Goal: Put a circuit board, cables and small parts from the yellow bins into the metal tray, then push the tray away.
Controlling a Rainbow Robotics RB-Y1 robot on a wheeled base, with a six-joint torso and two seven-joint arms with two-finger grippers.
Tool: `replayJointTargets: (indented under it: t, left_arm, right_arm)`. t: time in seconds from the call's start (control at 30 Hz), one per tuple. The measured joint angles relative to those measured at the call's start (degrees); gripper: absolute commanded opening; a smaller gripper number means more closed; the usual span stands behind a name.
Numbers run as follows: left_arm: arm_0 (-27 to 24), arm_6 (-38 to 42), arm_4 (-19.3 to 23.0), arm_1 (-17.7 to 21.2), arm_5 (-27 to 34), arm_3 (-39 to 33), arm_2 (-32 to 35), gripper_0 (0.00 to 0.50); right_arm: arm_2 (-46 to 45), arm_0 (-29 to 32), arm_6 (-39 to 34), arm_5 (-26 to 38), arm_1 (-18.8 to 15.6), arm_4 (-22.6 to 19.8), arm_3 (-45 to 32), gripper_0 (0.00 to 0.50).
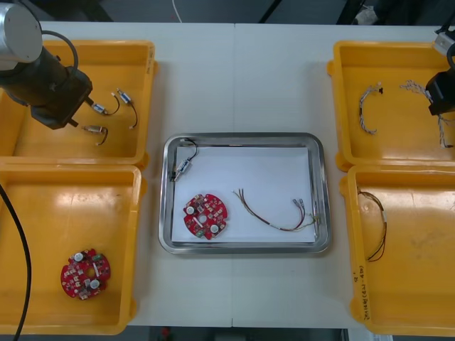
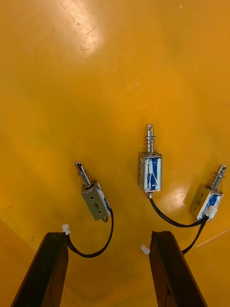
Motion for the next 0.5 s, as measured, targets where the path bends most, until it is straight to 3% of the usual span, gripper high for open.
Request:
replayJointTargets:
  t: [0.37,0.5]
  left_arm:
    - [0.0,0.01,0.01,-0.07,-2.58,2.85,-2.89,0.5]
    - [0.0,0.01,-0.02,-0.24,-4.96,4.8,-3.18,0.5]
  right_arm:
    - [-4.44,0.13,0.0,8.79,-0.89,-2.53,-9.94,0.0]
    - [-4.44,0.2,0.0,8.8,-0.89,-7.13,-13.7,0.0]
